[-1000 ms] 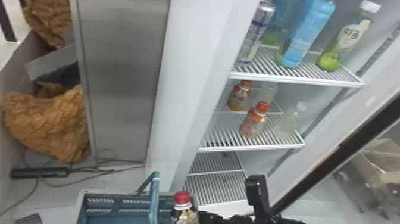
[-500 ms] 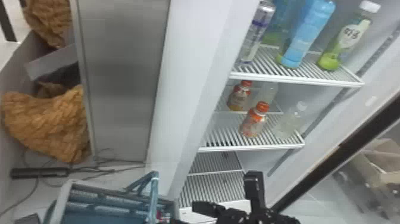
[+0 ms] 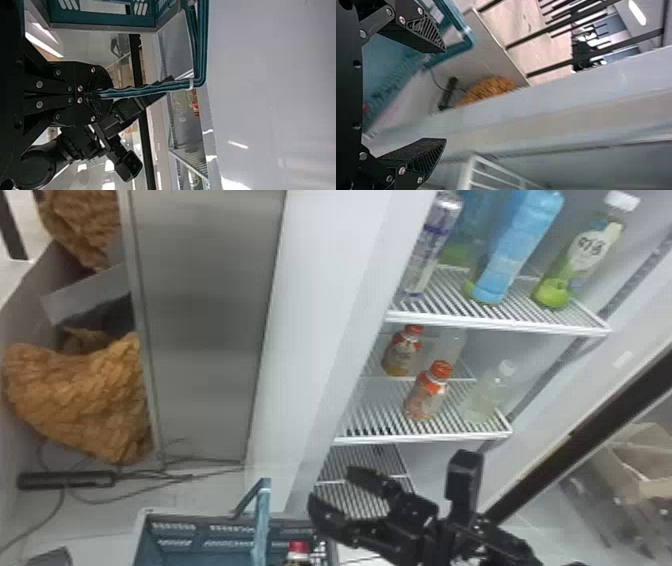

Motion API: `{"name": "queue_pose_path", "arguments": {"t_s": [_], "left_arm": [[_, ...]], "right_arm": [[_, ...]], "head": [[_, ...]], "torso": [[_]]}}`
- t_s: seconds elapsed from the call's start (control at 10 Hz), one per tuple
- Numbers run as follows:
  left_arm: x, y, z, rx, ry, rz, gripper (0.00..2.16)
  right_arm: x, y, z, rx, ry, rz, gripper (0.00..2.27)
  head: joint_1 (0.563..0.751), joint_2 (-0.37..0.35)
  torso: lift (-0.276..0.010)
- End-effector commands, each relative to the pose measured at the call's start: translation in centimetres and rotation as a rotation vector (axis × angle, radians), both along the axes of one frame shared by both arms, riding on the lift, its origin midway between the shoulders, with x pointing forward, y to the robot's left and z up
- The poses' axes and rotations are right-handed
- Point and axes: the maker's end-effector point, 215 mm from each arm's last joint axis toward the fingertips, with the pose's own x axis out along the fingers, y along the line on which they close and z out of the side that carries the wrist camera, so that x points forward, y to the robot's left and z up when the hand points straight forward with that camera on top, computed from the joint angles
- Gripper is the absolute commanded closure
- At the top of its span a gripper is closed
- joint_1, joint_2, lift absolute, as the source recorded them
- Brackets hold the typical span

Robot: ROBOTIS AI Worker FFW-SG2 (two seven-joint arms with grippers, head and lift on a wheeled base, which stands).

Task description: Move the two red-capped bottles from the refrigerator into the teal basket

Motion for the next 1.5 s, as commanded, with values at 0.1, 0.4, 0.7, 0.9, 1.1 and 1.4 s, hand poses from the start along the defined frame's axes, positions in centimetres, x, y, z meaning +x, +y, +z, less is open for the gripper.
{"name": "queue_pose_path", "arguments": {"t_s": [0.1,0.4,0.7,0.9,1.1,1.4], "left_arm": [[-0.1,0.0,-0.2,0.006,0.001,-0.003,1.16],[-0.1,0.0,-0.3,0.010,0.001,-0.003,1.16],[-0.1,0.0,-0.3,0.010,0.001,-0.003,1.16],[-0.2,0.0,-0.4,0.012,0.005,-0.005,1.16],[-0.2,-0.1,-0.3,0.009,0.005,-0.007,1.16],[-0.3,-0.3,-0.3,0.007,0.005,-0.010,1.16]], "right_arm": [[1.9,-4.9,2.7,-0.024,-0.149,-0.120,0.24],[3.2,-8.2,5.3,-0.051,-0.276,-0.226,0.24],[3.7,-9.8,9.0,-0.091,-0.409,-0.321,0.24],[4.2,-10.8,8.5,-0.079,-0.442,-0.366,0.24],[5.3,-10.8,7.4,-0.047,-0.480,-0.409,0.24],[7.7,-10.4,4.1,0.008,-0.480,-0.459,0.24]], "head": [[0.695,-0.350],[0.695,-0.350],[0.695,-0.350],[0.695,-0.350],[0.695,-0.350],[0.695,-0.350]], "torso": [[-0.224],[-0.224],[-0.224],[-0.224],[-0.224],[-0.224]]}}
